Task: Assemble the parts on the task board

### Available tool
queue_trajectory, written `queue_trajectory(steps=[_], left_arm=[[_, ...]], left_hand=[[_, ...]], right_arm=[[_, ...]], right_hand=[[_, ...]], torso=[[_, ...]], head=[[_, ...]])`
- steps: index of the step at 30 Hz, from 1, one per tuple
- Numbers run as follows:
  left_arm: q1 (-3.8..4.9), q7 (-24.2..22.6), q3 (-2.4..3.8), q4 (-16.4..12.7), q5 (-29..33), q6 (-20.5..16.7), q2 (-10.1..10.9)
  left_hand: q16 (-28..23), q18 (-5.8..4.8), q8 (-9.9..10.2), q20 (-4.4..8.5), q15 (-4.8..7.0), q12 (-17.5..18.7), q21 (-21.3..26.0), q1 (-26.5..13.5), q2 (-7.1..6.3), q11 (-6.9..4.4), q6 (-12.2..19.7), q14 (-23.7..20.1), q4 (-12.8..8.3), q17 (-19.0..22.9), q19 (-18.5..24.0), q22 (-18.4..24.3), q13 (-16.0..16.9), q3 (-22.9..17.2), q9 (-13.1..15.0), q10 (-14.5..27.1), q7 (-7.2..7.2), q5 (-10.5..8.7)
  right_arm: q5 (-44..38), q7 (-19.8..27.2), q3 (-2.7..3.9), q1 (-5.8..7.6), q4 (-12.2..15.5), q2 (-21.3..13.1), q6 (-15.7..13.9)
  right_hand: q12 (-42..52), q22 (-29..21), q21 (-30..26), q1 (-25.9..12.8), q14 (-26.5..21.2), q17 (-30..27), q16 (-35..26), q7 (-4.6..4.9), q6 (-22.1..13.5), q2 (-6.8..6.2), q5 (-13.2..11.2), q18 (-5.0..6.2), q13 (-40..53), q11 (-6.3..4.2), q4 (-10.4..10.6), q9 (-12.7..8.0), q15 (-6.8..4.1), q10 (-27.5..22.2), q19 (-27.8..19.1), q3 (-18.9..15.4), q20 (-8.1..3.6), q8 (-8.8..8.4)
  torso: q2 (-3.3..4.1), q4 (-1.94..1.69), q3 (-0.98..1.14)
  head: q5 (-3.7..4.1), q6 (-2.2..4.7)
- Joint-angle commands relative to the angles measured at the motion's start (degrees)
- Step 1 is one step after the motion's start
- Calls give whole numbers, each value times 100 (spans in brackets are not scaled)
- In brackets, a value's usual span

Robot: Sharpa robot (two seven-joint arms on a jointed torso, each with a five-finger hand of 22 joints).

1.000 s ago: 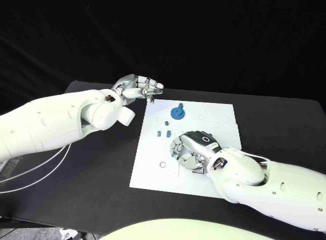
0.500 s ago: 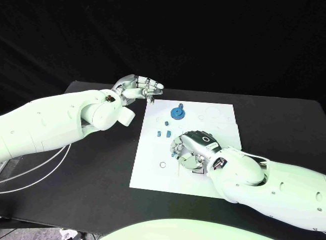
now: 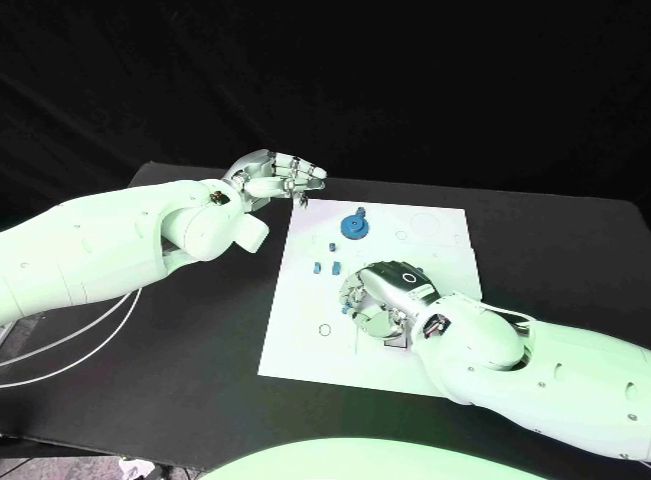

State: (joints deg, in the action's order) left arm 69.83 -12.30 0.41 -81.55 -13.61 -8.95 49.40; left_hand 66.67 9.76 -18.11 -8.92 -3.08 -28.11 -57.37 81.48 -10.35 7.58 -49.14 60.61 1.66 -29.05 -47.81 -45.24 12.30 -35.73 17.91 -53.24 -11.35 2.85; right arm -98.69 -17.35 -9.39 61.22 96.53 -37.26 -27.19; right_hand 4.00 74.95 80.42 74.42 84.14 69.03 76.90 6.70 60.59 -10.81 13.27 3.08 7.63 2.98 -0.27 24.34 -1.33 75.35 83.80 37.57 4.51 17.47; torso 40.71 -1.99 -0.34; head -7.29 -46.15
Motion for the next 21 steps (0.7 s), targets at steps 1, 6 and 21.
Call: queue_trajectory(steps=[1,6,21], left_arm=[[4,-13,4,-12,6,105,-8],[4,-3,4,-13,6,113,-6],[5,9,4,-11,6,133,-6]], left_hand=[[-30,82,-24,11,-12,7,19,-61,-17,-12,37,9,7,7,-42,5,-5,39,7,32,-4,8],[-31,82,-25,10,-14,9,27,-64,-18,-10,45,8,11,8,-45,11,-9,44,7,42,-6,8],[-33,81,-26,8,-17,13,35,-68,-22,-6,53,5,15,9,-48,17,-14,50,7,55,-8,7]], right_arm=[[-143,-59,-1,-5,-5,18,144],[-193,-94,-1,-5,-11,37,285],[-178,-40,-3,-5,-29,82,561]], right_hand=[[16,570,1,-3,199,2,9,12,39,49,25,-56,-4,-14,14,11,-30,3,154,-2,-26,25],[12,580,10,-7,201,13,18,11,34,52,26,-58,-2,-15,13,18,-31,3,157,-3,-26,28],[-38,535,-52,-209,173,-106,-42,55,-180,-119,20,-43,7,30,92,7,4,-122,117,-120,-2,-85]], torso=[[-1,-2,0],[2,1,0],[0,4,0]], head=[[1,0],[-2,-4],[-1,-11]])
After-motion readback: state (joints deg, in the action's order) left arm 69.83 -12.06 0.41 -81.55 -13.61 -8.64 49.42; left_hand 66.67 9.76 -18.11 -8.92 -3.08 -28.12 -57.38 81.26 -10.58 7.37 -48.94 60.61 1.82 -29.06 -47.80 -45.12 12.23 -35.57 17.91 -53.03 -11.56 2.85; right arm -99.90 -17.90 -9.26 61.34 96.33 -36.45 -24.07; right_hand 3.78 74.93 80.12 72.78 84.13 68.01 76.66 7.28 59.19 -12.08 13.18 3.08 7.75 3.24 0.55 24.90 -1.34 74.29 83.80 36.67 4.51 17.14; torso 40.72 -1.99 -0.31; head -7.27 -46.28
